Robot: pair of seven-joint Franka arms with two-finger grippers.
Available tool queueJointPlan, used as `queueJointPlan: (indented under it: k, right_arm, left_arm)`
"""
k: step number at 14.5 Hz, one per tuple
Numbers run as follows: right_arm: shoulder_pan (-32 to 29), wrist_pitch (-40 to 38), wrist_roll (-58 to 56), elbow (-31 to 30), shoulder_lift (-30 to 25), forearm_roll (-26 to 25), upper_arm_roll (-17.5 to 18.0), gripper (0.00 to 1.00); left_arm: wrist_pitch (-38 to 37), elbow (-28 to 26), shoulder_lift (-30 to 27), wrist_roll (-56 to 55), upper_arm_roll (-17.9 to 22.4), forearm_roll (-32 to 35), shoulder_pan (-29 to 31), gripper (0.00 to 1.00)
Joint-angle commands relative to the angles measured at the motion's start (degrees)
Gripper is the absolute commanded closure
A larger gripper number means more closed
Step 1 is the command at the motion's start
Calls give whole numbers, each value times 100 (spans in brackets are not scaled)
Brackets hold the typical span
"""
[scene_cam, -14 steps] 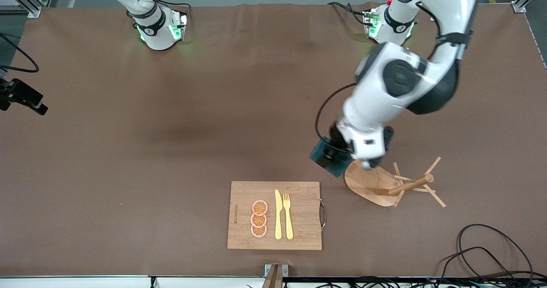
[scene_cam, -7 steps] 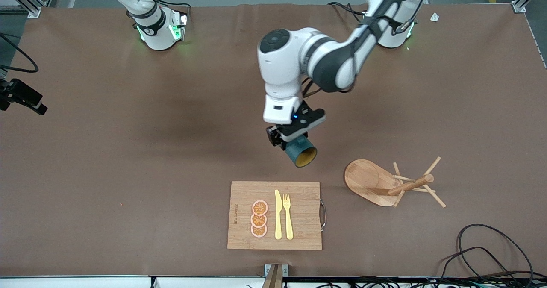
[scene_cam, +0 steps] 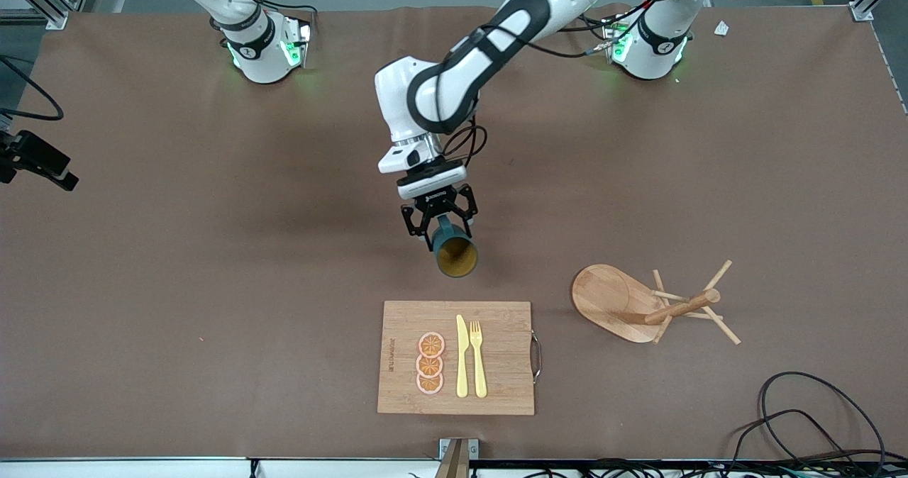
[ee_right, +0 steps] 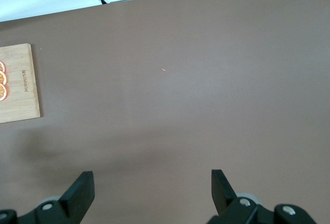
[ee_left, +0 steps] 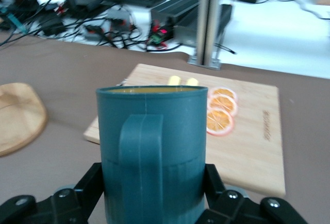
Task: Transfer cup from left to right arm and place
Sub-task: 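Lift the teal mug off the stand and carry it toward the table center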
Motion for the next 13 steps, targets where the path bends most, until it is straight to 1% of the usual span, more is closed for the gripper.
queueJointPlan:
  k: [1,2,4,5,7,8,9,10,12,13]
  right_arm:
    - [-106,-19,5,-90,-113,-73,53,0]
    - [-106,-11,5,-90,-113,-73,45,0]
    - [-141,16,14,-90,-113,-82,45,0]
    - [-193,16,14,-90,-113,-73,45,0]
    - [-212,16,14,-90,-113,-73,53,0]
    - [-212,16,14,-90,-113,-73,53,0]
    - [-212,16,23,-90,-113,-73,53,0]
    - [-212,7,14,-90,-104,-73,53,0]
    - [-203,-10,14,-90,-104,-73,53,0]
    - [-203,-11,14,-90,-104,-73,53,0]
  left_arm:
    - [-100,146,598,-464,90,954,-332,47]
    - [-170,190,879,-832,99,1331,-403,47]
    - [-389,164,1136,-1553,99,2043,-491,47]
    - [-486,155,1154,-1748,99,2142,-500,46]
    - [-522,146,1215,-1838,99,2126,-622,42]
    - [-522,146,1277,-1934,99,2126,-667,37]
    - [-522,146,1312,-2048,99,2143,-684,23]
    - [-539,146,1312,-2223,64,2065,-702,1]
    - [-566,155,1243,-2514,-6,1767,-746,0]
    - [-609,172,1199,-2523,-85,1365,-868,0]
